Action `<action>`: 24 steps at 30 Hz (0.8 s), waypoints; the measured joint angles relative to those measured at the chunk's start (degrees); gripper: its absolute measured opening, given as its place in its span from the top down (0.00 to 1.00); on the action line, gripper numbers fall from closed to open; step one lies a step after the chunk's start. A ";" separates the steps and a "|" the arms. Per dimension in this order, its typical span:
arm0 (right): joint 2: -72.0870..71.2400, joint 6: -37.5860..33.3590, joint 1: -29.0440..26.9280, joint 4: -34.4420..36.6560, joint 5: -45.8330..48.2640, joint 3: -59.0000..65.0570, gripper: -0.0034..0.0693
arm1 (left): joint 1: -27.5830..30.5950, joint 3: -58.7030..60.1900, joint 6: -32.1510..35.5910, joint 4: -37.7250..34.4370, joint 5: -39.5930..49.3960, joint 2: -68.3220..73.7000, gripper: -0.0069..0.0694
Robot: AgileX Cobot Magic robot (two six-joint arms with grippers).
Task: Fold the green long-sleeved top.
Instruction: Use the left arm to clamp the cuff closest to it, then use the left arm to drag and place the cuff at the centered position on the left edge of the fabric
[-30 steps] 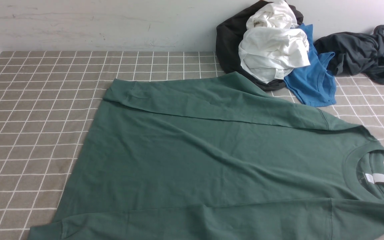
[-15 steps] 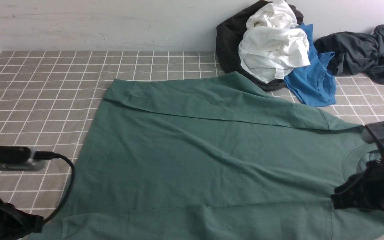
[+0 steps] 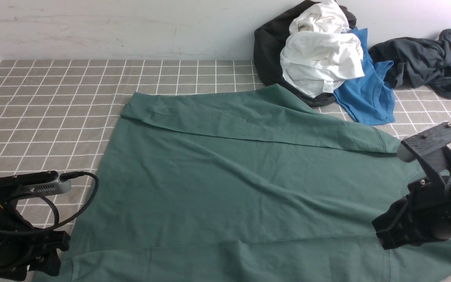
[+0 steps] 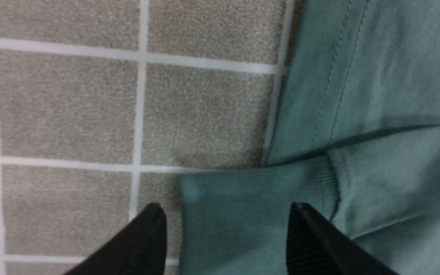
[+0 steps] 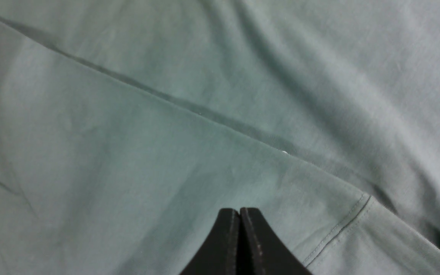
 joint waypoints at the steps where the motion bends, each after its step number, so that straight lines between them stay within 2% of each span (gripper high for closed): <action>1: 0.00 0.00 0.00 0.00 0.00 0.00 0.97 | 0.00 -0.07 0.26 -0.57 0.00 0.62 0.40; 6: 0.00 -0.17 0.00 0.02 0.00 0.00 0.97 | 0.00 -0.26 1.99 -2.02 0.00 3.03 0.54; 7: 0.00 -0.18 0.00 0.02 0.00 0.00 0.97 | 0.00 -0.25 2.19 -2.54 0.00 2.98 0.63; 8: 0.00 -0.18 0.00 0.02 0.00 0.00 0.97 | 0.00 -0.25 2.30 -2.71 0.00 2.98 0.66; 9: 0.00 -0.18 0.00 0.02 0.00 0.00 0.97 | 0.00 -0.25 2.68 -3.33 0.05 2.56 0.74; 10: 0.00 -0.18 0.00 0.02 0.00 0.00 0.97 | -0.06 -0.30 2.83 -3.41 0.10 2.19 0.77; 11: 0.00 -0.18 0.00 0.02 0.00 -0.04 0.97 | -0.06 -0.63 3.12 -3.41 0.63 0.72 0.85; 12: 0.00 -0.18 0.00 0.02 0.00 -0.04 0.97 | -0.17 -1.09 3.34 -3.41 1.02 -0.56 0.88; 16: 0.00 -0.18 0.00 0.02 -0.12 -0.04 0.97 | -1.77 -3.57 4.46 -3.41 1.36 -5.56 0.90; 24: 0.00 -1.94 0.00 0.02 -0.37 -0.04 0.97 | -9.83 -17.31 7.97 -3.84 0.49 -17.39 0.91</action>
